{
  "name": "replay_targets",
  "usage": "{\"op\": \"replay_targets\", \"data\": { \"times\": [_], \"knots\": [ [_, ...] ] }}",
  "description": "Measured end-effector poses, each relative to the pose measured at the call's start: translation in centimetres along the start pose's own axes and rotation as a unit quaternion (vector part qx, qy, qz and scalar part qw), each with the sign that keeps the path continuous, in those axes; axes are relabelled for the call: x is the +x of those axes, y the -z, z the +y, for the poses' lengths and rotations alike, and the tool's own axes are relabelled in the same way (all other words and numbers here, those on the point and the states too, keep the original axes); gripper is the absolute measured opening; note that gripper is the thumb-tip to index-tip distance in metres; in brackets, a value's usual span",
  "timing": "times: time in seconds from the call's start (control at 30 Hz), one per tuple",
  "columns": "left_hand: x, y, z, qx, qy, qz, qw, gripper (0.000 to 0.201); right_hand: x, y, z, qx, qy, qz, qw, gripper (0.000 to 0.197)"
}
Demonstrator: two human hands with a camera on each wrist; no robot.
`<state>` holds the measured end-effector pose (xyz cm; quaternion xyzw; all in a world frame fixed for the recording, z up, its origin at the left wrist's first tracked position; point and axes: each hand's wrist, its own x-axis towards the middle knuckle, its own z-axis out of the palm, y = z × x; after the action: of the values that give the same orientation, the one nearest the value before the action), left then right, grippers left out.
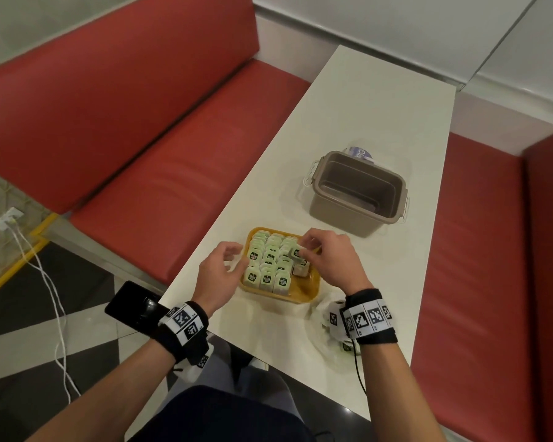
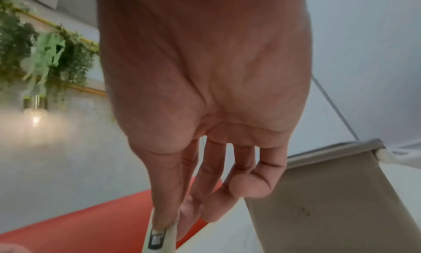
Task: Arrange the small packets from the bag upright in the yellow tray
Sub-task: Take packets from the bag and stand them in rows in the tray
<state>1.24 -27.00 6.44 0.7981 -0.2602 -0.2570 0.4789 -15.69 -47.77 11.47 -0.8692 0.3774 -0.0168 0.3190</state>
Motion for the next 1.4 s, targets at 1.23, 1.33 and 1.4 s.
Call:
{"op": "replay_targets", "data": {
  "times": [1.23, 1.33, 1.4],
  "knots": [
    [-4.7, -6.2, 5.1, 0.129, -0.280, -0.169, 0.936, 0.015, -11.7, 1.5, 5.2, -0.057, -0.155, 0.065, 0.984, 0.009],
    [-6.4, -9.3, 4.9, 0.200, -0.360, -0.278, 0.868, 0.021, -13.7, -0.3, 7.5, -0.097, -0.221, -0.007, 0.970, 0.013],
    [-7.4, -10.9, 4.1, 0.289, -0.367, -0.335, 0.818, 0.033, -14.7, -2.3, 8.3, -0.113, -0.229, -0.041, 0.966, 0.033]
  ]
}}
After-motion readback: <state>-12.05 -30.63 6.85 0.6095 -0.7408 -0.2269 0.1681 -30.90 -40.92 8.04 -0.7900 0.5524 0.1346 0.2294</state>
